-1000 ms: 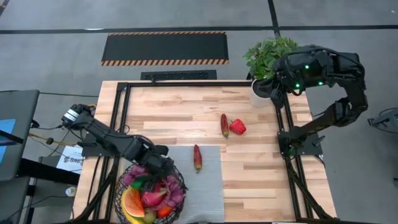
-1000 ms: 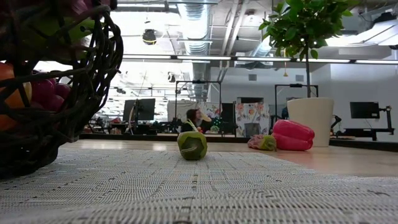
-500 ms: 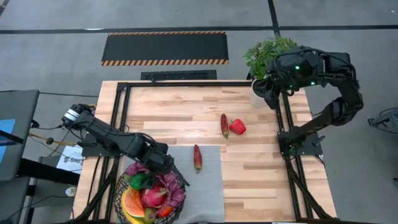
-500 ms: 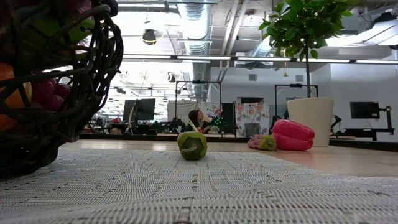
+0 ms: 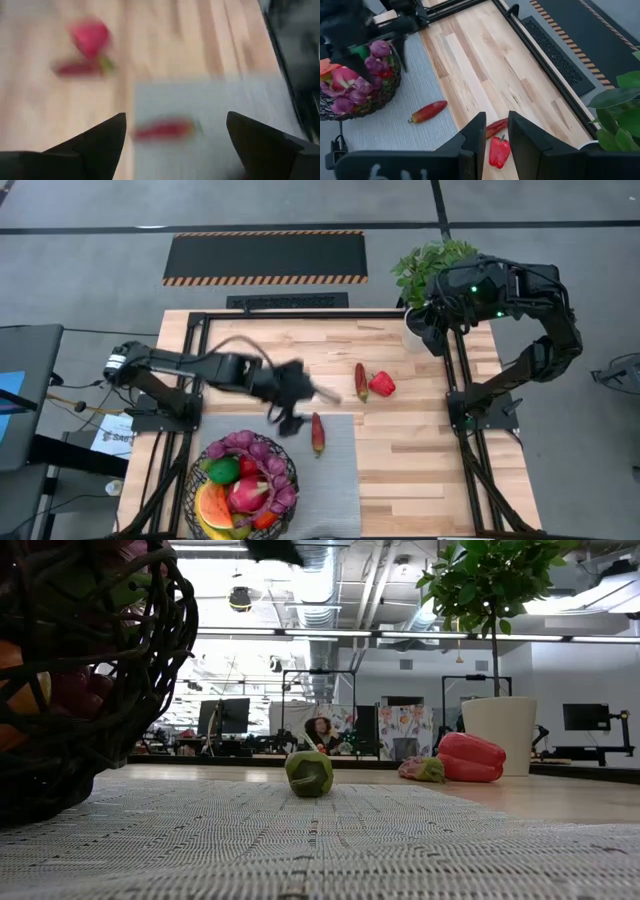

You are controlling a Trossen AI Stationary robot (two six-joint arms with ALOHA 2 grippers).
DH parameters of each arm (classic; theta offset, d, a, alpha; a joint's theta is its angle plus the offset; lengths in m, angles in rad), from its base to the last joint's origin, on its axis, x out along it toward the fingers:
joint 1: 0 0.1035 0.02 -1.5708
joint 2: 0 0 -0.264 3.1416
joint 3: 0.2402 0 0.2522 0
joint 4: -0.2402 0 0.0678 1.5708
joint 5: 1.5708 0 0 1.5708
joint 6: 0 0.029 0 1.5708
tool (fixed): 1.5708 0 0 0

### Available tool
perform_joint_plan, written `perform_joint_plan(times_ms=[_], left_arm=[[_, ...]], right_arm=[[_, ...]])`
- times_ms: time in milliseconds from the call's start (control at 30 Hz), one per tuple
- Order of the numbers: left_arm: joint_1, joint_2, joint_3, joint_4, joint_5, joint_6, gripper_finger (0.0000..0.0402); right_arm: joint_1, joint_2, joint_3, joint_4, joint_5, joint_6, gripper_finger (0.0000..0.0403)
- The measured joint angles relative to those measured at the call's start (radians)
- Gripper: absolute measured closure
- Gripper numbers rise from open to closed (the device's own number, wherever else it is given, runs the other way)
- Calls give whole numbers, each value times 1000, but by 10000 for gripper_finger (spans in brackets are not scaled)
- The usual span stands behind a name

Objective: Build produce basket
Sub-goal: Put the red bell pepper into the black wire basket

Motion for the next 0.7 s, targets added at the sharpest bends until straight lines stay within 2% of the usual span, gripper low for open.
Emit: perform_joint_plan(times_ms=[67, 233, 400, 500, 567, 700], left_arm=[[62, 15, 2, 130, -14, 6, 71], [178, 108, 0, 396, -3, 135, 70], [277, 264, 25, 610, 77, 107, 69], [312, 372, 74, 703, 83, 109, 69], [323, 437, 119, 705, 96, 107, 69], [333, 584, 243, 741, 185, 134, 69]], right_arm=[[0, 0, 0, 0, 0, -9, 298], [0, 0, 0, 0, 0, -82, 298], [0, 0, 0, 0, -1, -112, 298], [0, 0, 0, 0, 0, -114, 298], [0, 0, 0, -1, -1, -116, 298], [2, 0, 0, 0, 0, -144, 298]])
